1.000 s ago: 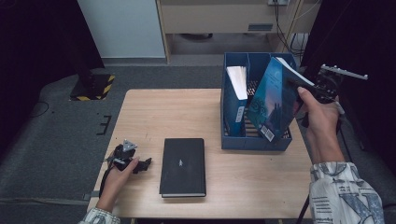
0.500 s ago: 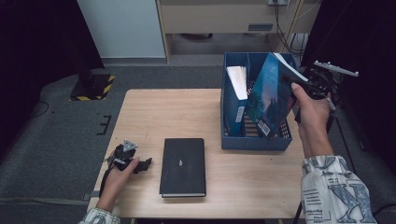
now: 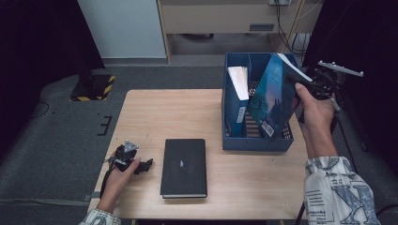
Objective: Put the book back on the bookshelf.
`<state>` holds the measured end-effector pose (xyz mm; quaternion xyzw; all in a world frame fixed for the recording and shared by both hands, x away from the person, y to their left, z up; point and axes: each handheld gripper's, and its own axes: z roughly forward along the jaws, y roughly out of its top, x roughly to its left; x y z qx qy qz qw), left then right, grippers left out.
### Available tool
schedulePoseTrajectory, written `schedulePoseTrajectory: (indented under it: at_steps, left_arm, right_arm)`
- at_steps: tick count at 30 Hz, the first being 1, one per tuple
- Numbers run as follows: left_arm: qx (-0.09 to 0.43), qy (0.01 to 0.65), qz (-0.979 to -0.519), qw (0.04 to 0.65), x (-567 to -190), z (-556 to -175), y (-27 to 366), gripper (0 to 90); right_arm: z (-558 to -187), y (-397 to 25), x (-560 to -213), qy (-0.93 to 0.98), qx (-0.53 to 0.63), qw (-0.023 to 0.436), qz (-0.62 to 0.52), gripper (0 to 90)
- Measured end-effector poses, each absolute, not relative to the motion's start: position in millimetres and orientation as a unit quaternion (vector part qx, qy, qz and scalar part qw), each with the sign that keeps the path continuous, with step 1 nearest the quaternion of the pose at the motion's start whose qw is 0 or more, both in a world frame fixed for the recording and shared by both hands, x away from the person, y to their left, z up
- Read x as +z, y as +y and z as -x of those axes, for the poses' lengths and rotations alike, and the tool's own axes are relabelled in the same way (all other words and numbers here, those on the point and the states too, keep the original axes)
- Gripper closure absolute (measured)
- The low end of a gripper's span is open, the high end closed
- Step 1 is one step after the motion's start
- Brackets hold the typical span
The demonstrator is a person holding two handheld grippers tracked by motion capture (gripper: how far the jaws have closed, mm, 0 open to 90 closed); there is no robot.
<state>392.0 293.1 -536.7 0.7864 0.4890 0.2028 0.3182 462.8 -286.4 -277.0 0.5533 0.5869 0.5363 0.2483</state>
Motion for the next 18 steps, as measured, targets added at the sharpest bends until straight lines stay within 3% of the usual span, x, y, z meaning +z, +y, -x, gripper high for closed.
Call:
schedulePoseTrajectory:
  at_steps: [18]
  left_arm:
    - [0.202,0.487,-0.788,0.318,-537,-392,293,0.3]
  right_arm:
    - [-476,-268,-285,0.595,0.529,0.256,-0.548,73.5]
